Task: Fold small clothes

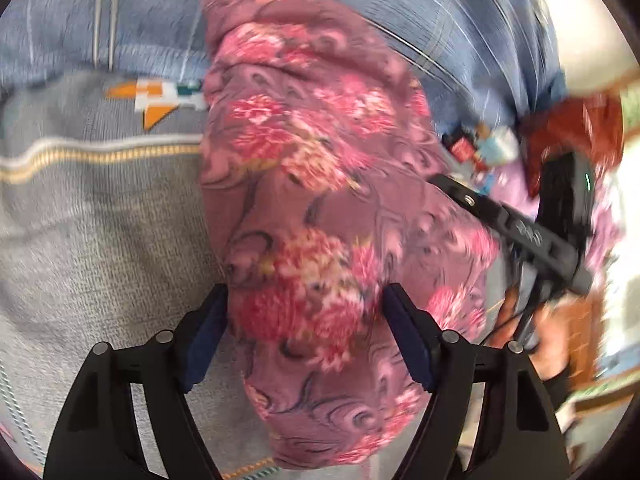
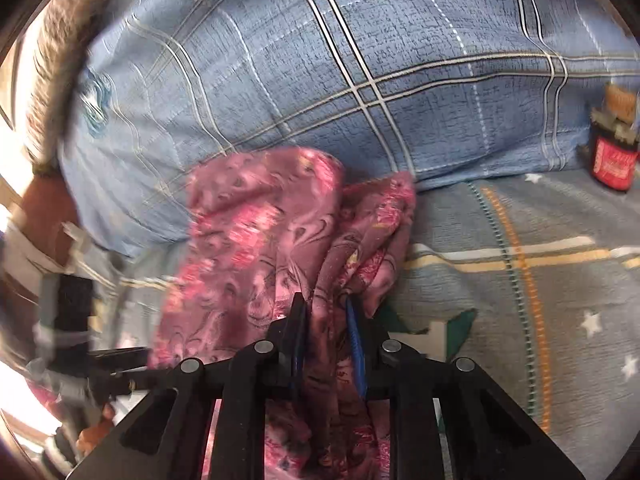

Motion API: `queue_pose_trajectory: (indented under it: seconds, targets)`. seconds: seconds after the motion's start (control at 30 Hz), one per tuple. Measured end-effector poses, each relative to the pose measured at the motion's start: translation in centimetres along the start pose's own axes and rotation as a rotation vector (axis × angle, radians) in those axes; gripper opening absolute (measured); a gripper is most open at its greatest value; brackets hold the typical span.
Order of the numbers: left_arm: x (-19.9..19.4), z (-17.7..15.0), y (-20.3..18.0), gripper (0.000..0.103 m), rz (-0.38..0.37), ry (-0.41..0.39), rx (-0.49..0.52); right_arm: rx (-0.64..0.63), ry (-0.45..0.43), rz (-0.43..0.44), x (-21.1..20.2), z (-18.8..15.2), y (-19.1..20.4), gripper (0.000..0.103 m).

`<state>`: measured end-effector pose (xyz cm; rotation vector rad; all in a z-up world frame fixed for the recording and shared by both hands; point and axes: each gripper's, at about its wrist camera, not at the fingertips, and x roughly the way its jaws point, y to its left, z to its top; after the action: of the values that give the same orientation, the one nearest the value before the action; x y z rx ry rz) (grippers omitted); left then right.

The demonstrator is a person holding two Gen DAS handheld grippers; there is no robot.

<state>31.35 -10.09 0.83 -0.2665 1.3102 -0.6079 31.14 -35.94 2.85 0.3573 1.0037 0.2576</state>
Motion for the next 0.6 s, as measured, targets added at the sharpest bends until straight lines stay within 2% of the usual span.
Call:
queue_pose_trajectory:
  seconds: [0.07, 0.1, 0.13, 0.17, 0.27, 0.3, 0.4, 0.47, 0.57, 0.6]
  targets:
    - [-0.3, -0.2, -0.5, 0.077, 0.000, 0.010, 0.011, -0.002, 0.017, -0.046, 0.5, -0.1, -0.3, 0.020]
    - [-0.6, -0.2, -0.5, 0.077, -0.010, 0.008, 0.007, 0.027, -0.005, -0.029, -0.1, -0.1, -0.6, 0.021]
    - [-1.1, -0.2, -0.3, 0.077, -0.027, 0.000, -0.001, 0.058, -0.030, 0.005, -0.6, -0.1, -0.9, 0.026]
    - [-1.4, 0.0, 0.0, 0.077, -0.044, -0.007, -0.012, 0.096, -0.046, 0.053, -1.3, -0.3, -1.6, 0.026]
    - [-1.9, 0.9, 0.9, 0.077, -0.078, -0.023, -0.053, 0.198, -0.012, 0.194, -1.8, -1.2, -4.0, 0.039]
    - [-1.8, 1.2, 1.0, 0.077, -0.083, -0.025, -0.062, 0.211, -0.010, 0.215, -1.8, -1.2, -4.4, 0.045]
    - [-1.1, 2.0, 0.7, 0.077, -0.060, -0.023, -0.071, 0.270, -0.002, 0.298, -1.7, -2.5, -6.4, 0.056]
    - [-0.6, 2.1, 0.0, 0.079, -0.025, -0.032, -0.060, 0.305, 0.038, 0.371, -0.4, -2.9, -7.0, 0.056]
    - [-0.7, 1.6, -1.3, 0.078, 0.028, -0.064, -0.018, 0.225, 0.028, 0.365, -0.6, -2.9, -5.3, 0.059]
    - [-0.8, 1.5, -1.6, 0.075, 0.040, -0.077, -0.009, 0.175, 0.035, 0.319, -0.5, -3.1, -4.0, 0.054]
